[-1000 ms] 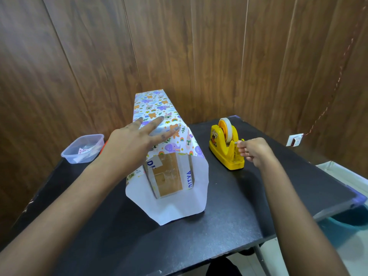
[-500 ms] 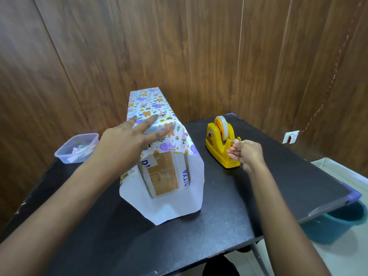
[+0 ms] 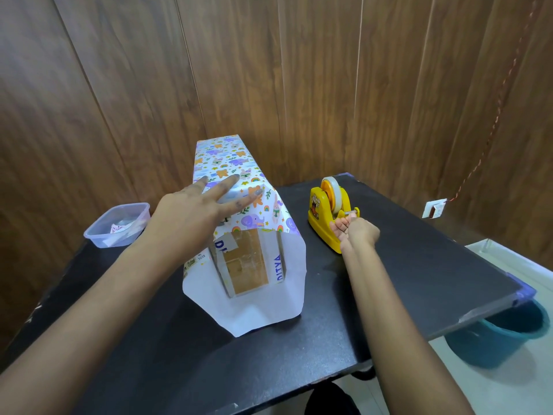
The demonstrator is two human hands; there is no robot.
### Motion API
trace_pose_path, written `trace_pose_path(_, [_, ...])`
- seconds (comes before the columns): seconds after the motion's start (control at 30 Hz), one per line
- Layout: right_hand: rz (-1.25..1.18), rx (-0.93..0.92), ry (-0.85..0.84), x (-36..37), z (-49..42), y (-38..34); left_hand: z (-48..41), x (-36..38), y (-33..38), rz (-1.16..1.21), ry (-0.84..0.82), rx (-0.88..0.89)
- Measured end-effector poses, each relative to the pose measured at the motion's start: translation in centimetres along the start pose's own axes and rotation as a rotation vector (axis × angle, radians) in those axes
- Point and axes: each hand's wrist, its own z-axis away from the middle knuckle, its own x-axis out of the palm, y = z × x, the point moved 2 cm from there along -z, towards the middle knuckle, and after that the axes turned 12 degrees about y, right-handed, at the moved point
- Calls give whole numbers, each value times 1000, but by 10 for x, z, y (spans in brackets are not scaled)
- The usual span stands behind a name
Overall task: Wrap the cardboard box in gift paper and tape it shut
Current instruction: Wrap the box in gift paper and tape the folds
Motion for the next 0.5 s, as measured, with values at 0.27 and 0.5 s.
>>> trace_pose_path(0.27, [-78,91,14,2,13,-7,-2,-1,1,-72,-98,12])
trace_pose_path(0.5, [274,-96,-33,-6,1,-12,-4,-5,3,-116,-135,21])
